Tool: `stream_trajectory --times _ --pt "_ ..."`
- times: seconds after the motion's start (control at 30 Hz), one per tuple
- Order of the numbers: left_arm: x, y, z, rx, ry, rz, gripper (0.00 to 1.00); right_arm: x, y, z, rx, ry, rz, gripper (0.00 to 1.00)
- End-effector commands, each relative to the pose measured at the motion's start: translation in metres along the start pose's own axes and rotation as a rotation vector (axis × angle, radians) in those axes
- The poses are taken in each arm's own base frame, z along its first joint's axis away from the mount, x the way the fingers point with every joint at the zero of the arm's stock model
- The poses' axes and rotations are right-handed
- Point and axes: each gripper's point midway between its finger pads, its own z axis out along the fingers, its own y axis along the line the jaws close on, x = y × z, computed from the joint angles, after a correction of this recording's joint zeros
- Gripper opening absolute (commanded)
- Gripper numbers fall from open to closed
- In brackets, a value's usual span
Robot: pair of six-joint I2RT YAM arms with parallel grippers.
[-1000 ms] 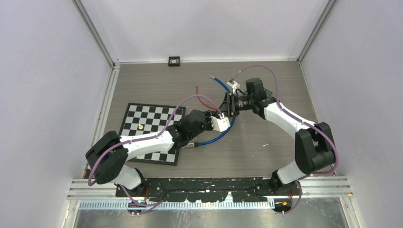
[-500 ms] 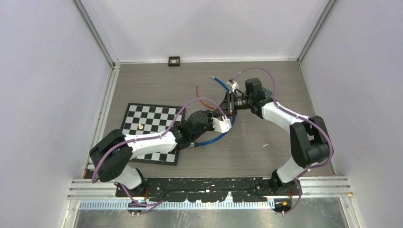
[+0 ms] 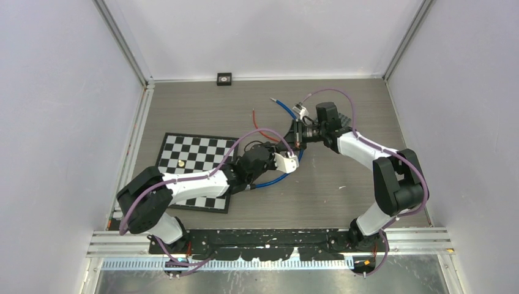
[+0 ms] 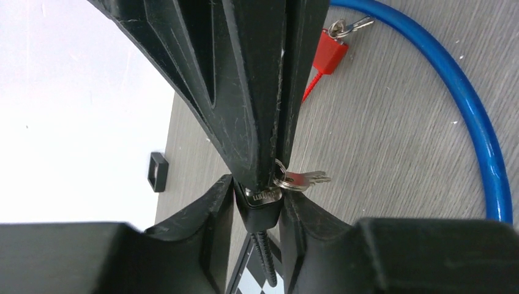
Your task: Unlock with the key
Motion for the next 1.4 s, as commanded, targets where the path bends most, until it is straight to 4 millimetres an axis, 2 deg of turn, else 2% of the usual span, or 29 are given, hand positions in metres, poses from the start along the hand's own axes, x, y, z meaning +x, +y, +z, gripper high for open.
stream_trajectory --times 0.0,0.17,0.27,0.37,0.53,0.73,0.87,1.13,1.23,1.37 --pt "-0.030 0.004 -0.002 0.012 -0.115 -0.053 0.40 -0.015 -0.003 -0.012 0.035 -0.084 -0.156 0.00" --pt "-0.038 -0.011 -0.010 0.115 -0.158 -0.067 0.68 -0.017 -0.006 -0.020 0.036 -0.106 -0.183 0.01" --pt "-0.039 -0.015 -0.015 0.171 -0.177 -0.102 0.76 -0.014 -0.006 -0.023 0.030 -0.100 -0.220 0.01" --pt "-0.037 -0.014 -0.021 0.232 -0.196 -0.166 0.80 -0.010 -0.003 -0.027 0.015 -0.097 -0.255 0.00" --pt "-0.033 0.001 -0.034 0.322 -0.277 -0.291 0.82 0.001 0.008 -0.034 -0.019 -0.073 -0.330 0.01" --pt "-0.038 0.004 -0.041 0.440 -0.362 -0.356 0.84 0.015 0.023 -0.040 -0.079 -0.037 -0.378 0.00" --pt "-0.048 0.000 -0.044 0.512 -0.432 -0.362 0.84 0.023 0.029 -0.041 -0.096 -0.012 -0.407 0.00" --pt "-0.059 -0.011 -0.036 0.607 -0.491 -0.314 0.89 0.030 0.034 -0.039 -0.128 0.017 -0.412 0.01" --pt "-0.063 -0.013 -0.034 0.635 -0.509 -0.314 0.83 0.031 0.036 -0.039 -0.135 0.024 -0.410 0.01" --pt "-0.059 -0.019 -0.033 0.637 -0.503 -0.307 0.68 0.033 0.036 -0.038 -0.143 0.033 -0.403 0.01"
